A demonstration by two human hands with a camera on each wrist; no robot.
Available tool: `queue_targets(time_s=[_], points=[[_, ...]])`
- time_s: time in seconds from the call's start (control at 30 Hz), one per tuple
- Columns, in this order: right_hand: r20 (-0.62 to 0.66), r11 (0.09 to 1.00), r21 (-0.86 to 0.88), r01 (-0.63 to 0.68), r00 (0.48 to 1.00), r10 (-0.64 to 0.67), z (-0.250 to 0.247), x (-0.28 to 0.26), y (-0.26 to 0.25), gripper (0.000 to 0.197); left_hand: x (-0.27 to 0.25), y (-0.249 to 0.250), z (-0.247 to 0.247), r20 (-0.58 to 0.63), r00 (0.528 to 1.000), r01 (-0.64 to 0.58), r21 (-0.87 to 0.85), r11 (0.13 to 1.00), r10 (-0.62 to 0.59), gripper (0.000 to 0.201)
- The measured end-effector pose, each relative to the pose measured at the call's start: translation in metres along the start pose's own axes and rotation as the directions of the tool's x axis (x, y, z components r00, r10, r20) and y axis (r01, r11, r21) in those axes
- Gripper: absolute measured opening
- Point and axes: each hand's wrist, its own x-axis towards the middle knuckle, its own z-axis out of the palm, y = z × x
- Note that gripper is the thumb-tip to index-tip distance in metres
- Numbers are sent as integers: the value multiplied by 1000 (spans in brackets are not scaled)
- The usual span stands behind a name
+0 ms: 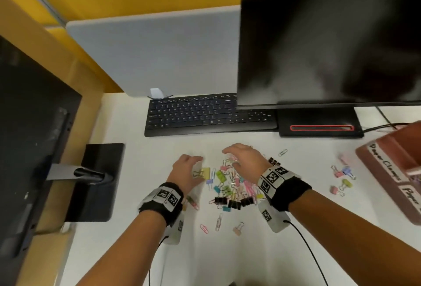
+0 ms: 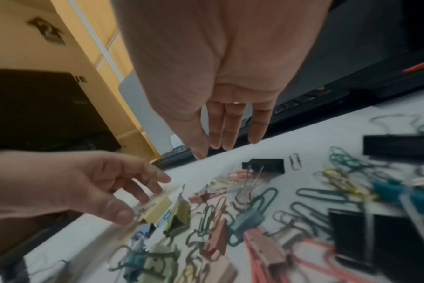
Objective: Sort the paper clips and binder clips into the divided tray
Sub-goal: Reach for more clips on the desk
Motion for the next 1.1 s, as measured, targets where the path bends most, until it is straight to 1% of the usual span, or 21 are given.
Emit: queue_targets(time_s=[0.07, 0.13, 0.2, 0.27, 0.37, 0.43, 0.5, 0.53, 0.6, 0.67, 0.73, 0.77, 0.83, 0.93, 1.03, 1.1], points=[[35, 992, -126, -18, 999, 23, 8, 14, -2, 45, 6, 2, 3, 41, 997, -59, 24, 998, 58, 55], [56, 979, -198, -52, 996, 65, 15, 22, -1, 40, 10, 3, 5, 47, 994, -102, 64, 993, 99, 46], [50, 978, -197, -76, 995, 87, 21, 24, 0, 33, 14, 1, 5, 63, 991, -126, 83, 989, 121, 40], [43, 979, -187, -77, 995, 87, 26, 25, 2, 28, 15, -1, 4, 59, 989, -136, 53, 989, 133, 38], [72, 974, -205, -99, 991, 115, 28, 25, 1, 23, 14, -4, -5, -63, 994, -103, -150, 983, 94, 30], [78, 969, -198, -146, 983, 164, 27, 23, -1, 20, 13, -8, -15, -125, 992, -59, -217, 974, 32, 36], [51, 968, -147, -205, 975, 214, 26, 19, -2, 17, 12, -16, -21, -169, 986, -14, -161, 987, -13, 45], [34, 966, -121, -229, 971, 235, 25, 17, -2, 16, 10, -20, -23, -197, 980, 0, -126, 992, -25, 45], [17, 958, -97, -270, 962, 273, 25, 13, -2, 19, 3, -20, -24, -225, 974, -10, -73, 997, -7, 32], [16, 947, -130, -294, 954, 299, 24, 12, -2, 18, -4, -15, -19, -155, 987, -36, -25, 999, 32, 23], [17, 938, -174, -298, 952, 306, 22, 11, -4, 15, -7, -8, -11, -54, 998, -23, -26, 999, 22, 26], [19, 939, -170, -299, 952, 306, 22, 10, -4, 15, -6, -5, -6, -27, 1000, -16, -25, 1000, 15, 26], [11, 947, -111, -300, 953, 303, 21, 8, -2, 14, -2, 1, 1, -23, 1000, -5, -10, 1000, 4, 21], [-101, 957, 38, -287, 952, 290, 15, 1, 6, 15, 4, 7, 4, -16, 999, 28, -10, 1000, -28, 9], [-212, 966, 146, -215, 947, 243, 4, -6, 9, 15, 5, 10, 4, 23, 1000, 16, 28, 999, -17, 9], [-261, 967, 194, -165, 941, 214, -3, -10, 8, 14, 3, 12, 2, 27, 1000, 1, -21, 1000, -1, 6]])
